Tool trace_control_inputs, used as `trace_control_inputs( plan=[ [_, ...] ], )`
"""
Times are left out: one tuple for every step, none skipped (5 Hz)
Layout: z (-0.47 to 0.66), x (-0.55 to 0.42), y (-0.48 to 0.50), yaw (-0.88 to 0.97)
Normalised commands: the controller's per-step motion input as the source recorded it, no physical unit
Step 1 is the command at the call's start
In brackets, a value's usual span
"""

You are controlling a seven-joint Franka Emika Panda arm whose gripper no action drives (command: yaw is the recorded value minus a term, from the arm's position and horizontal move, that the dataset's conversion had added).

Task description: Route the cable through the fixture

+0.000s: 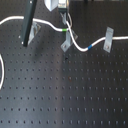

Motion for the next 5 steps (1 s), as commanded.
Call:
trace_control_inputs(
  plan=[
    [0.23, -0.032, -0.032, -0.05],
    [0.32, -0.182, 0.154, -0.05],
    [0.17, -0.365, 0.154, -0.31],
    [-0.03, -0.01, 0.078, -0.53],
    [-0.01, 0.219, -0.007, -0.3]
  ],
)
